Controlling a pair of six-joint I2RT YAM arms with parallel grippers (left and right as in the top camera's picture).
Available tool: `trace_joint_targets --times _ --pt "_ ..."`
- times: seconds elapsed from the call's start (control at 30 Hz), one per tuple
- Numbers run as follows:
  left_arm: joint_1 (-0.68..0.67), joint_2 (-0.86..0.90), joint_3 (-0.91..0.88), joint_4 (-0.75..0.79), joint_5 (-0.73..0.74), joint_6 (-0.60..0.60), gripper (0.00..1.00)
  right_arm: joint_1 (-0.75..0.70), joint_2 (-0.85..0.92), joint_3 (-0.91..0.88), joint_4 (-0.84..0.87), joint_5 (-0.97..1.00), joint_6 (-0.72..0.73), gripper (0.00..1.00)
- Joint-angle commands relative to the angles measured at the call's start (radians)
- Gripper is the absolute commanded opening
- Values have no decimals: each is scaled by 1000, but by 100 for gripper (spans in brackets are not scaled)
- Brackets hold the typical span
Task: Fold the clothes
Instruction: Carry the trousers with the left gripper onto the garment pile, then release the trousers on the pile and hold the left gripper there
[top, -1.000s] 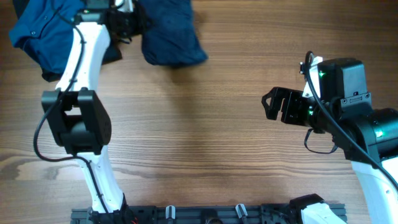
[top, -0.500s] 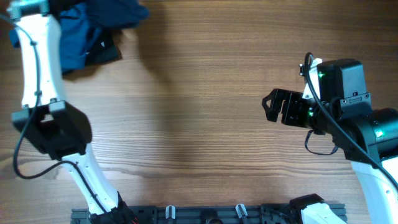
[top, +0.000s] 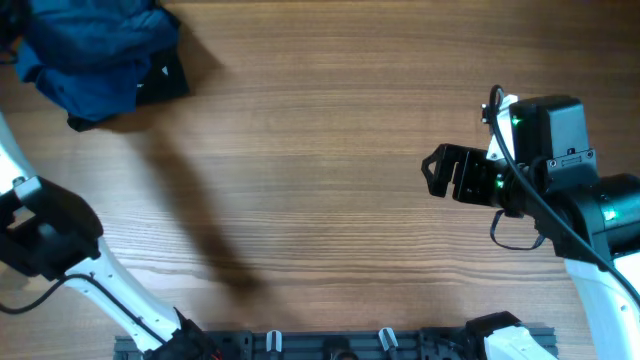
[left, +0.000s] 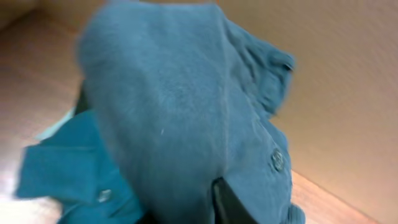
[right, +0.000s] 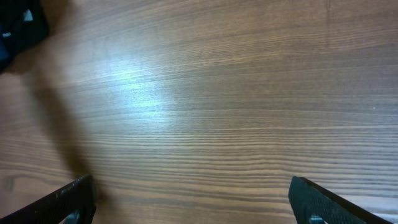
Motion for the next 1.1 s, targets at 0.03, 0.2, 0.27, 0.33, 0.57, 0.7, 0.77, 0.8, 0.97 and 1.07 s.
trace_joint_targets --times 0.03,0.2,0.27,0.33,0.57,0.7,0.77,0.8,0.97,1.07 --pt "33 2 24 -21 -6 -34 23 0 0 12 -16 25 8 100" --pt "28 53 23 -24 -6 -50 40 0 0 12 -45 25 8 100" --pt "28 77 23 -23 -7 -49 41 0 0 11 -54 25 8 99" --pt "28 93 23 -28 -6 -50 38 0 0 12 -56 25 9 99" --pt "28 59 24 -40 -3 -60 23 0 0 12 -52 25 8 100" --pt "24 -26 24 -9 1 -60 25 0 0 12 -53 25 7 100" --pt "17 -86 24 -4 20 -71 14 0 0 11 -52 25 7 100" --pt "11 -102 24 -4 40 -76 10 0 0 12 -52 25 7 100" --pt "-54 -131 24 -4 195 -70 8 0 0 12 -54 17 5 100" --pt "-119 -129 23 -12 124 -13 8 0 0 12 -65 17 5 100"
